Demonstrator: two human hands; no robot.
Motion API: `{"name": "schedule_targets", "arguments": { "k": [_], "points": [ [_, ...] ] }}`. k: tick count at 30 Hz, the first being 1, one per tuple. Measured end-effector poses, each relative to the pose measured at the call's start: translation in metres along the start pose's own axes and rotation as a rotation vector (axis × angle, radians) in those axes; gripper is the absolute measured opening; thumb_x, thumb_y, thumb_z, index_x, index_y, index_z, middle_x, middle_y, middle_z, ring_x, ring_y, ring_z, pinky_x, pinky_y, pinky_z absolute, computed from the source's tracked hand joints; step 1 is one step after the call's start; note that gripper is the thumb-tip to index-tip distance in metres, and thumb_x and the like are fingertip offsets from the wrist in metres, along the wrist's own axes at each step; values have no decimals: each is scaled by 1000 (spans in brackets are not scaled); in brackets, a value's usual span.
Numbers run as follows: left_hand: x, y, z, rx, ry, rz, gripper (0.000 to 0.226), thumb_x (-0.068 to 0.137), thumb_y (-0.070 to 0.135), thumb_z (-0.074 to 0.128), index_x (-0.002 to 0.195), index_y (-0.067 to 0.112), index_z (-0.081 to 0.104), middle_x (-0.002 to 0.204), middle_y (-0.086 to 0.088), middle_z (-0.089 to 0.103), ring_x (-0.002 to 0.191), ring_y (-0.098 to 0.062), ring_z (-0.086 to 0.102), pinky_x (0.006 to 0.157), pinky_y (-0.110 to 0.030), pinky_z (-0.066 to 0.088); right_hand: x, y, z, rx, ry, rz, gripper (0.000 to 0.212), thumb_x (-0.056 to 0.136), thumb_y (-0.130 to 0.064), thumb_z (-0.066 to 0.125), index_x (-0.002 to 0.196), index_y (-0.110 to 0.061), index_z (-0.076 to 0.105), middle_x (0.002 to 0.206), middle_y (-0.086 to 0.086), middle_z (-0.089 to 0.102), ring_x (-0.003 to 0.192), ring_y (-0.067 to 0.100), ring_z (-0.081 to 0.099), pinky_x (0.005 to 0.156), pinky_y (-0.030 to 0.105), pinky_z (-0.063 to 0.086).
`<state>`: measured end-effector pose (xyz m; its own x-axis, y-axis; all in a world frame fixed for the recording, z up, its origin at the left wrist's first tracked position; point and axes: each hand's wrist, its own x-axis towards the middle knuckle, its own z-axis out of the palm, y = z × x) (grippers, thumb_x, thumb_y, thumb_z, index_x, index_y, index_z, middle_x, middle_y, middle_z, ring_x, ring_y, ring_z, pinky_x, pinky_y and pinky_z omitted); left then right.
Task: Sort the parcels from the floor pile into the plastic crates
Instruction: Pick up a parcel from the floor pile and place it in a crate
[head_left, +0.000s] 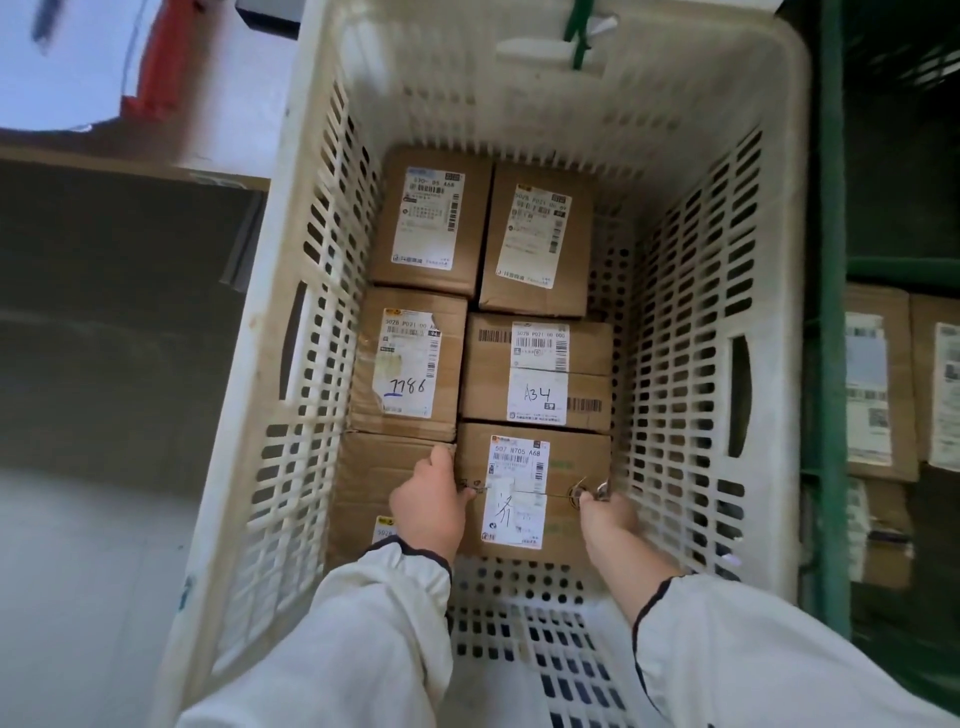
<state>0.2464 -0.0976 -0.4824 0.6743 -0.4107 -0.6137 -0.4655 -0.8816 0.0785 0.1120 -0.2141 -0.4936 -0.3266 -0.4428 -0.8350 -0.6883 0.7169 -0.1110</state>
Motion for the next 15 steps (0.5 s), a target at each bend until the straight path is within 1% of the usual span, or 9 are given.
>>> {"name": "schedule_targets", "arguments": {
  "k": [3,6,9,10,11,12,13,15],
  "points": [
    [-3,1,-6,7,-34,-3,39,87,41,62,108,16,41,107,-3,59,90,-24,65,69,-32,48,-14,-6,-4,41,-31,23,39,90,-19,61,124,-2,53,120,16,61,107,34,59,91,39,47],
    [-8,7,-16,-87,-137,-35,44,87,41,61,116,14,41,115,-6,56,100,-26,61,74,-35,47,-37,-19,-10,78,-65,1,57,87,-23,65,135,-3,41,128,16,56,113,34,56,95,40,44],
    [-16,12,-37,-145,-246,-43,49,89,44,56,125,12,43,121,-6,56,108,-24,58,83,-35,48,-70,-33,-20,1,-117,-129,72,89,-22,64,146,-3,24,144,16,42,128,35,45,101,41,40],
    [-18,12,-47,-141,-262,-24,49,90,44,54,126,12,45,121,-6,58,109,-23,58,85,-34,49,-80,-37,-25,-48,-136,-200,75,89,-22,64,148,-5,21,147,15,38,131,34,42,104,41,38],
    [-22,11,-59,-146,-265,0,49,90,44,54,126,12,47,121,-5,59,108,-23,59,87,-35,50,-92,-41,-31,-100,-156,-281,74,90,-20,63,149,-6,21,148,13,38,131,32,42,102,38,39],
    [-25,10,-72,-160,-261,26,48,90,43,53,127,13,48,121,-5,60,108,-23,59,90,-37,50,-103,-45,-37,-158,-173,-365,70,90,-19,61,148,-7,23,145,12,41,127,30,47,96,34,42],
    [-29,9,-86,-176,-251,55,47,90,41,54,128,14,48,123,-4,60,109,-22,59,92,-38,50,-114,-50,-44,-223,-183,-452,63,90,-18,60,145,-8,30,140,10,47,118,27,53,88,30,45],
    [-38,8,-115,-182,-209,129,49,92,39,54,134,14,45,130,-5,57,114,-22,57,96,-38,48,-134,-59,-57,-346,-188,-637,48,88,-18,61,133,-13,45,127,5,57,97,20,58,77,27,48]
  ]
}}
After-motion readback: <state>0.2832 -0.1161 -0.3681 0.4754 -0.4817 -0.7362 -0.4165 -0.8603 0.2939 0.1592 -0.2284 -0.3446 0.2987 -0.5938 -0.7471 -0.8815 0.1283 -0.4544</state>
